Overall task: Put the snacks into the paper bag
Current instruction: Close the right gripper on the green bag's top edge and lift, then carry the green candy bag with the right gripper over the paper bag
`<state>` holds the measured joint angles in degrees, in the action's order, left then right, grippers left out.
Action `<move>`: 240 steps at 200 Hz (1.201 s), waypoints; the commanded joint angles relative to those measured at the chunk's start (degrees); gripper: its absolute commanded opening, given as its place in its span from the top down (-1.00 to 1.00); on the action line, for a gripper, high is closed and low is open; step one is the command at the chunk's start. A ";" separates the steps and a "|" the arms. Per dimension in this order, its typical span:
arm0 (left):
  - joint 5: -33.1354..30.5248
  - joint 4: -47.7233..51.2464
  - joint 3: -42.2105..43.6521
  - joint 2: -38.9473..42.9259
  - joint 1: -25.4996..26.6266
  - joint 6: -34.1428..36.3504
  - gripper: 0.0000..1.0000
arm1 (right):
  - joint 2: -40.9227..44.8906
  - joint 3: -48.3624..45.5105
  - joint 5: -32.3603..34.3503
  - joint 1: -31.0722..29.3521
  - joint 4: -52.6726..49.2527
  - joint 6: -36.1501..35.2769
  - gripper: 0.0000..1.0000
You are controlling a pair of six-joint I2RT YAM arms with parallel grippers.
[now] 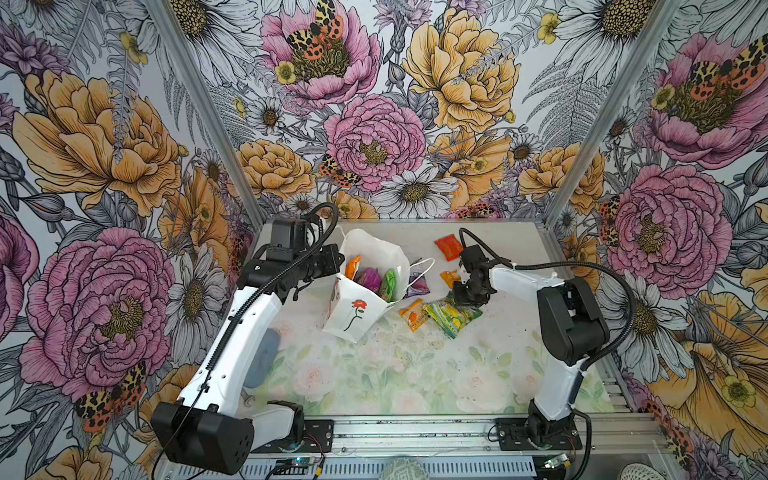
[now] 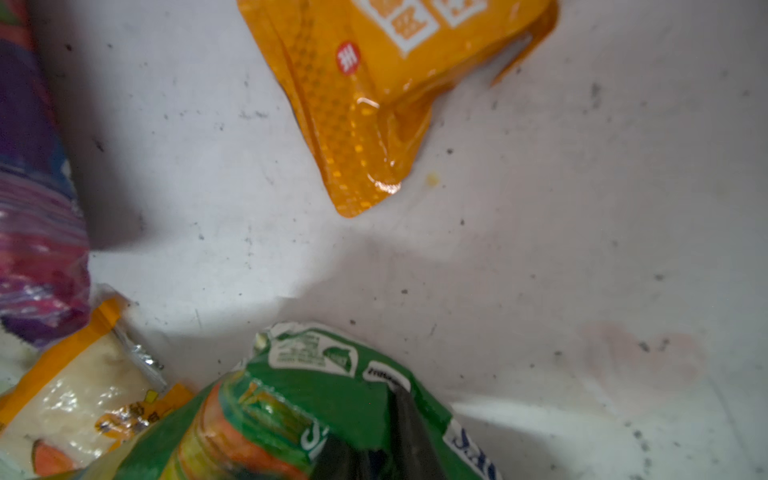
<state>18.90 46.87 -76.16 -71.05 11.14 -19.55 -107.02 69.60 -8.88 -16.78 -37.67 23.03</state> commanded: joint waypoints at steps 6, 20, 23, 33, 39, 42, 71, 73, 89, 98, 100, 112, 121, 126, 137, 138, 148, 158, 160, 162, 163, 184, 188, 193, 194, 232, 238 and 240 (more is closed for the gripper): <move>1.51 -7.41 -0.48 1.52 0.15 -0.42 0.98 | 1.90 -4.46 -2.01 1.48 0.84 3.35 0.96; 1.53 -7.41 -0.48 1.40 0.18 -0.40 0.99 | 4.74 -5.55 -2.01 2.22 1.26 4.17 1.00; 1.50 -7.41 -0.52 1.43 0.15 -0.40 0.99 | 5.39 -5.80 -1.98 2.41 1.35 4.28 1.00; 1.43 -7.41 -0.44 1.43 0.11 -0.41 0.99 | 7.69 -6.42 -1.56 2.75 1.46 4.88 1.00; 1.47 -7.41 -0.44 1.43 0.19 -0.40 0.99 | 9.13 -6.70 -1.32 2.94 1.49 5.29 1.00; 1.48 -7.41 -0.48 1.44 0.14 -0.40 0.98 | 9.81 -6.86 -1.19 3.04 1.47 5.47 1.00; 1.36 -7.41 -0.39 1.43 0.16 -0.44 0.98 | 16.22 -8.03 -0.20 3.28 1.53 7.60 1.00; 1.33 -7.41 -0.39 1.41 0.17 -0.41 0.99 | 16.69 -8.09 -0.11 3.27 1.54 7.81 1.00; 1.19 -7.41 -0.39 1.39 0.07 -0.49 0.98 | 20.02 -9.55 1.34 3.05 2.31 10.35 1.00; 1.22 -7.41 -0.39 1.42 0.11 -0.49 0.99 | 21.85 -10.29 1.55 2.81 2.83 11.74 1.00; 1.23 -7.41 -0.39 1.43 0.05 -0.49 0.99 | 22.23 -10.41 1.62 2.76 2.92 11.97 1.00; 1.11 -7.41 -0.39 1.43 0.02 -0.44 0.99 | 24.84 -10.80 2.84 2.56 2.95 13.63 1.00; 1.06 -7.43 -0.39 1.44 0.02 -0.50 0.99 | 27.03 -10.96 4.38 2.48 2.91 15.00 1.00; 1.06 -7.41 -0.38 1.39 0.02 -0.49 0.99 | 28.31 -10.98 5.12 2.41 2.88 15.60 1.00; 1.10 -7.41 -0.39 1.36 0.00 -0.57 0.98 | 30.93 -10.71 6.73 2.20 2.87 16.59 1.00; 1.12 -7.41 -0.39 1.35 -0.03 -0.57 0.98 | 31.14 -10.67 6.80 2.15 2.87 16.65 1.00; 1.18 -7.41 -0.39 1.35 -0.03 -0.58 0.99 | 33.35 -10.14 7.91 1.93 2.80 17.21 1.00; 1.32 -7.41 -0.39 1.33 0.00 -0.62 0.98 | 35.07 -9.40 8.43 1.63 2.70 17.79 1.00; 1.25 -7.43 -0.39 1.34 0.00 -0.65 0.98 | 35.40 -9.24 8.44 1.65 2.65 17.89 1.00; 1.28 -7.41 -0.39 1.35 0.00 -0.66 0.98 | 35.48 -9.15 8.44 1.61 2.63 17.96 1.00; 1.30 -7.41 -0.39 1.35 0.06 -0.66 0.98 | 35.70 -8.96 8.49 1.54 2.54 18.00 1.00; 1.28 -7.44 -0.45 1.35 0.22 -0.68 0.99 | 37.59 -6.14 10.33 0.08 0.49 18.67 1.00; 1.32 -7.41 -0.46 1.35 0.25 -0.66 0.98 | 37.81 -5.61 10.99 -0.18 -0.09 18.66 1.00; 1.25 -7.41 -0.48 1.43 0.24 -0.67 0.98 | 38.01 -5.00 11.63 -0.43 -0.54 18.72 1.00; 1.24 -7.41 -0.48 1.39 0.22 -0.67 0.98 | 38.13 -4.65 11.88 -0.64 -0.75 18.72 1.00; 0.97 -7.41 -0.41 1.78 0.27 -0.52 0.98 | 39.75 1.13 15.09 -2.29 -3.04 18.39 1.00; 1.10 -7.41 -0.49 1.76 0.21 -0.58 0.98 | 39.40 2.83 14.66 -2.40 -3.66 18.29 1.00; 1.15 -7.43 -0.50 1.78 0.20 -0.58 0.98 | 39.21 3.73 14.59 -2.51 -3.93 18.24 1.00</move>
<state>18.87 46.83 -75.94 -71.05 11.14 -19.55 -69.28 66.70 3.38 -18.61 -40.64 40.80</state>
